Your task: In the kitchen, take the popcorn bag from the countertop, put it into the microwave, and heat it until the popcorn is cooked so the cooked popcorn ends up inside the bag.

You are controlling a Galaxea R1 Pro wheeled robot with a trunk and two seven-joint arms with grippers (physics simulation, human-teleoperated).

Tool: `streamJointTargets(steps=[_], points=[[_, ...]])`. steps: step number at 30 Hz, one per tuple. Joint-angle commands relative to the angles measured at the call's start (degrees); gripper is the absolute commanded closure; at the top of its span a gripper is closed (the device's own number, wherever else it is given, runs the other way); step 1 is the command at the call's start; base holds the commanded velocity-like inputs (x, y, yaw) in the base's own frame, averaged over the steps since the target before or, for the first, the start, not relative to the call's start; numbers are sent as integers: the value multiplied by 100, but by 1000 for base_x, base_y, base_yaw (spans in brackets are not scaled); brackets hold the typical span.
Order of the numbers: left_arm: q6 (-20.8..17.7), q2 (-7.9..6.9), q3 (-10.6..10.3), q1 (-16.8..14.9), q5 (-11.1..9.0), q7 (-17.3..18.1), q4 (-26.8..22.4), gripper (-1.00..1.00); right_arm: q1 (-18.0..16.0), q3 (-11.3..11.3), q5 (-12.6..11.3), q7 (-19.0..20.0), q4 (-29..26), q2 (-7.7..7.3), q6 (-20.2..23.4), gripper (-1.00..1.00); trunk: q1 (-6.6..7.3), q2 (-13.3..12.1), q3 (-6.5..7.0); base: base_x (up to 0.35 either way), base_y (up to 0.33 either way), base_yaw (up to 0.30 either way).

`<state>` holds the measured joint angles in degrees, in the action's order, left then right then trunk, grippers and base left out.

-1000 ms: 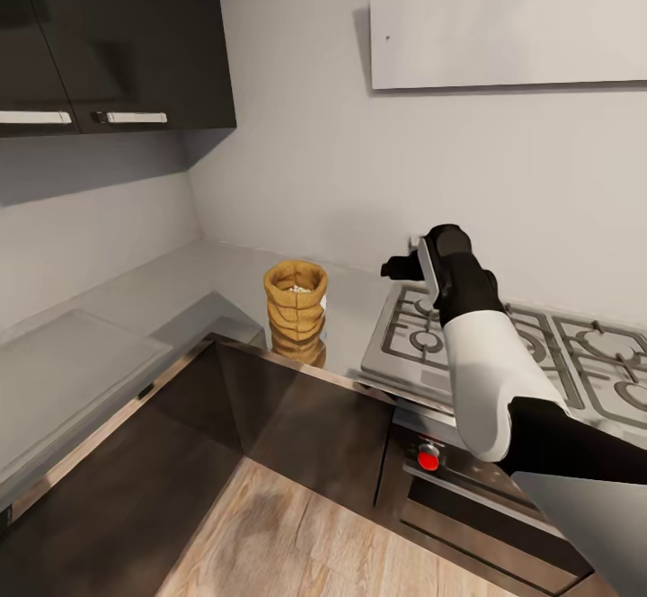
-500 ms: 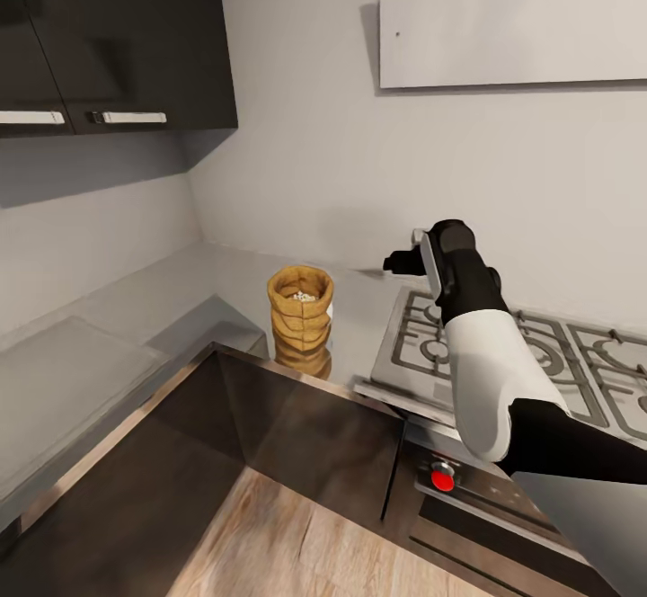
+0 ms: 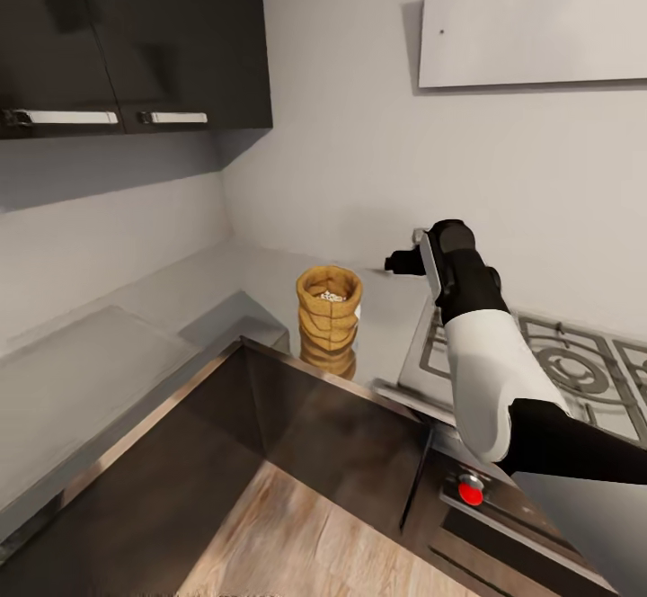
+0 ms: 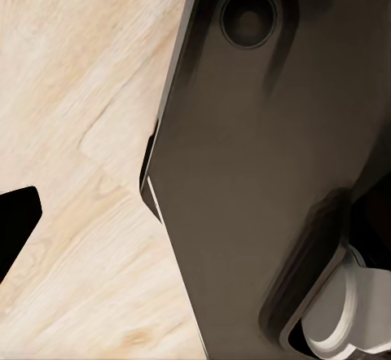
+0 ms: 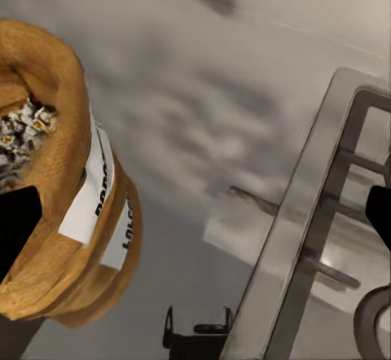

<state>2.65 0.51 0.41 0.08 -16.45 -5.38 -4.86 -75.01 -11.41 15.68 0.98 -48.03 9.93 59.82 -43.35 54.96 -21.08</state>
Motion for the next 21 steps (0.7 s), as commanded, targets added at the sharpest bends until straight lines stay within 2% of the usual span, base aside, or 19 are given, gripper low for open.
streamJointTargets(steps=[1,6,21], points=[[13,2,2,1,-25,-16,-6,-100,-5,-19,21,9,-5,7,18,-100,-1,4,-6,0,0,275],[15,2,-3,1,-25,-16,-6,-100,-3,-33,27,8,-5,7,18,-100,-1,4,-6,0,0,192],[10,2,-6,1,-21,-16,-6,-100,3,-40,23,8,-5,7,18,-100,-1,4,-6,0,6,6]])
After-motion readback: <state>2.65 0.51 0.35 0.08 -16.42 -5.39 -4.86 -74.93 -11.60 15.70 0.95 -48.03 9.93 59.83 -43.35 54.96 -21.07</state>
